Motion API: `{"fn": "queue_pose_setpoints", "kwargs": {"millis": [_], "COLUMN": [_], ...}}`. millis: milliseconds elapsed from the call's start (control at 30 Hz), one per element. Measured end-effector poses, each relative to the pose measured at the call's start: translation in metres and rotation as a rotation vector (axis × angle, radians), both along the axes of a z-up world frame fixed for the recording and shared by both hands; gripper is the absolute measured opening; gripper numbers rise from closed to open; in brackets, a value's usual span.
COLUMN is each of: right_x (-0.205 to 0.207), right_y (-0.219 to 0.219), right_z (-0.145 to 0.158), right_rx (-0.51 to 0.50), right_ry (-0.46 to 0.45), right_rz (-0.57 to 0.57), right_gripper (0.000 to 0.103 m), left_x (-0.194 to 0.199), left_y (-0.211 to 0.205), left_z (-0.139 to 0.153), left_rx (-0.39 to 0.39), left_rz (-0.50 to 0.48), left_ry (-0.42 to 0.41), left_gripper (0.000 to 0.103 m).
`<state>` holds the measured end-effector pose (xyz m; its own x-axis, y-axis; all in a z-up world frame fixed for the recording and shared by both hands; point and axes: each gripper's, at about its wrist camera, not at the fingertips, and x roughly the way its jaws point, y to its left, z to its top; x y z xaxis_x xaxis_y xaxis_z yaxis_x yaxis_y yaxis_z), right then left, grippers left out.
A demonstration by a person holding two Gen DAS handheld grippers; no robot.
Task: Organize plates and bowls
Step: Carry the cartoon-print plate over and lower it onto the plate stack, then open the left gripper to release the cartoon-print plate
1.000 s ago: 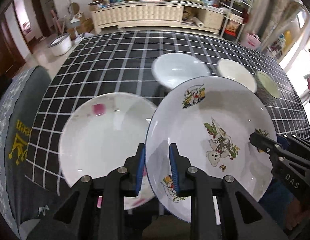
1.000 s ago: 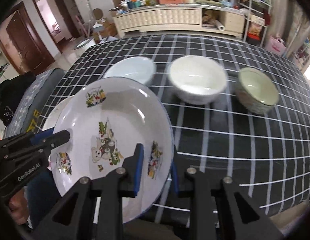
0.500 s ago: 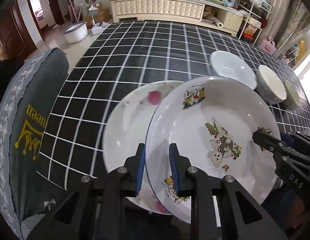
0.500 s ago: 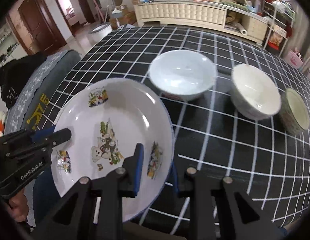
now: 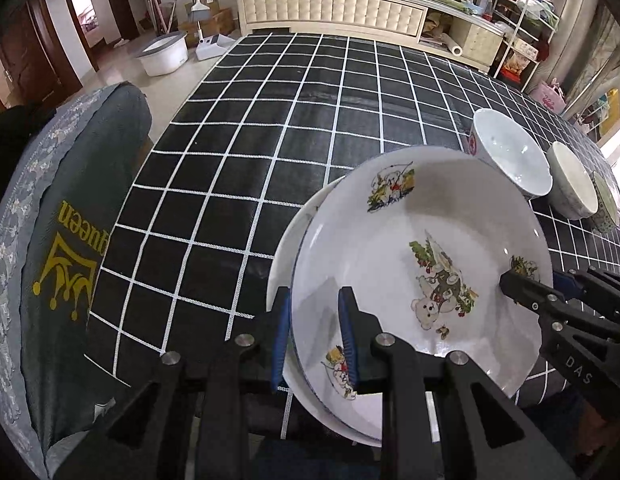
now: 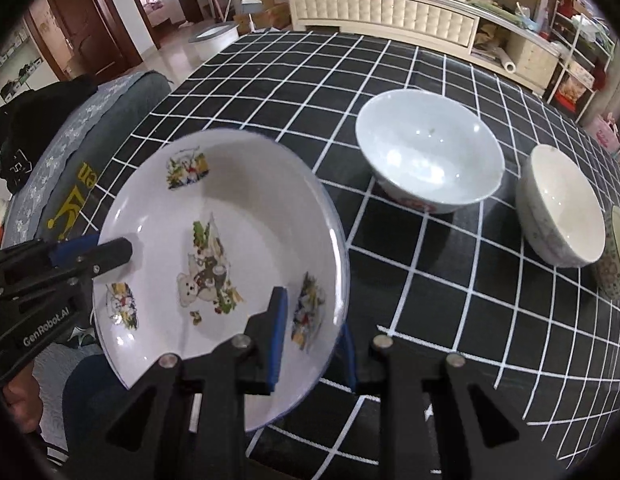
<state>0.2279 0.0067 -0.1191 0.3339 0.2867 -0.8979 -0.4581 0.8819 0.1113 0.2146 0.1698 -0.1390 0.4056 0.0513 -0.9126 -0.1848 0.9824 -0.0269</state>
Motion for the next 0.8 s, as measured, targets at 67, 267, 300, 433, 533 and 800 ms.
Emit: {"fn": "queue_pose_setpoints", "kwargs": {"millis": [67,267,300,433,533,800], "right_x": [0.001,0.002,0.003,0.003,0.002,0.0], "right_y": [0.0,0.002,0.004,0.007,0.007,0.007], "right_z": [-0.002,-0.007,-0.007,-0.008,-0.009,-0.009], "right_rx": [-0.002,-0.026,-0.028,-0.032,-0.037,-0.048], "right_ry": [0.007,0.009,0.008,0.008,0.006,0.046], "right_rz": [-0.001,0.007,0.006,0.007,0.011,0.013], "right_gripper": [0.029,0.029,0.029,0.029,0.03,0.032], "left_x": [0.0,0.002,0.002,-0.001,-0.001,-0.01], "left_y": [0.001,0.001,0.002,0.002,0.001,0.003], "left_z": [-0.002,-0.003,-0.004,-0.003,-0.003,0.002], "left_rx": [-0.006,-0.012,-0.015,-0.016,-0.02,-0.052], "left_rz": [0.001,0.001,0.002,0.008,0.013,0.03], "left_ry": [0.004,0.005,0.004,0.003,0.008,0.008], "left_gripper": [0.021,0.021,0.021,0.021,0.021,0.029]}}
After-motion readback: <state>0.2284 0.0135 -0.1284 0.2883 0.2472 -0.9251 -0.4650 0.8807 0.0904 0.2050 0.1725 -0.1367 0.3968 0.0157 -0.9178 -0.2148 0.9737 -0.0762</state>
